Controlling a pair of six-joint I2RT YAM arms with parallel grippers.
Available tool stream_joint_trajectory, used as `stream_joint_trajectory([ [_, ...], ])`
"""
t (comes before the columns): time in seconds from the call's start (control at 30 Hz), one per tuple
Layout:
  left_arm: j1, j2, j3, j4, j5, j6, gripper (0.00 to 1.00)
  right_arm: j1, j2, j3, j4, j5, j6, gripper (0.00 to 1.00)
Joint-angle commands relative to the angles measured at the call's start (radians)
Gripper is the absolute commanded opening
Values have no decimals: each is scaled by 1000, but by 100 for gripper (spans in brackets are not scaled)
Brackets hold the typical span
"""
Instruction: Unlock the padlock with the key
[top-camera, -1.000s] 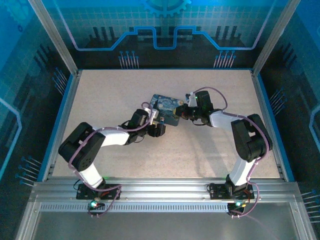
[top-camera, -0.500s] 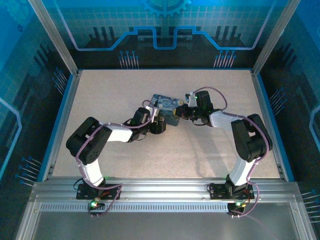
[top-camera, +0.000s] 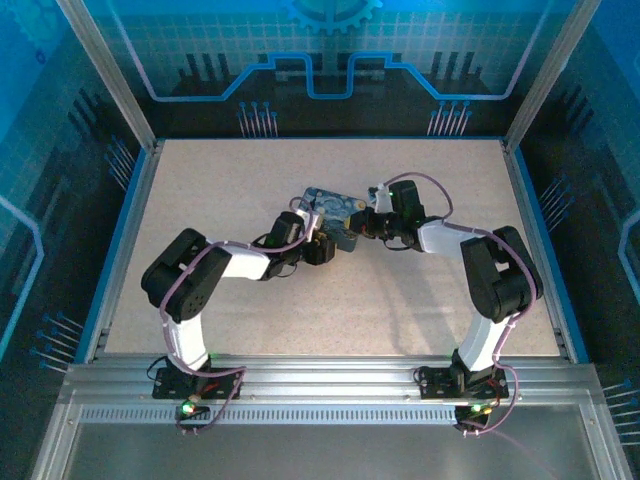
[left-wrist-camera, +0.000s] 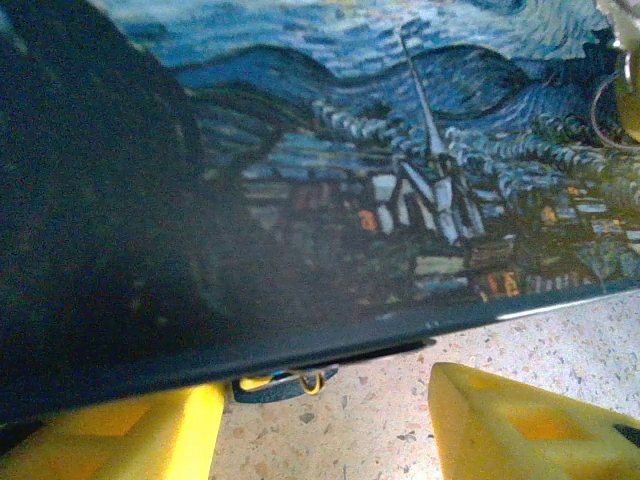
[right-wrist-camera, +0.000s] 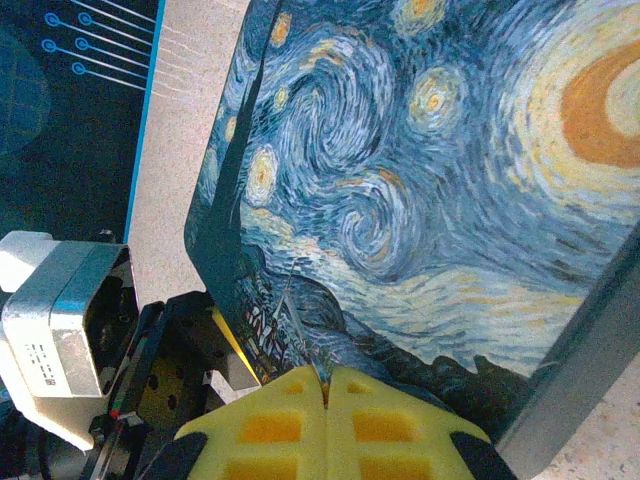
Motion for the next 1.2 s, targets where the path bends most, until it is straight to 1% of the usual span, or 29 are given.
stream_joint_trajectory([
  [0.0, 5, 27, 30, 33, 31, -4, 57, 21, 42, 6, -76, 7, -19, 0],
  [0.33, 4, 47, 43, 37, 27, -35, 50, 26, 41, 16, -77, 7, -15, 0],
  [0.87, 4, 65, 70, 53, 26, -78, 35, 34, 43, 18, -72, 5, -13, 0],
  [1.03, 4, 63, 70, 53, 29, -81, 27, 36, 36, 15, -69, 5, -11, 0],
  [1.17, 4, 48, 63, 53, 33, -87, 25, 36, 14, 13, -48, 5, -17, 0],
])
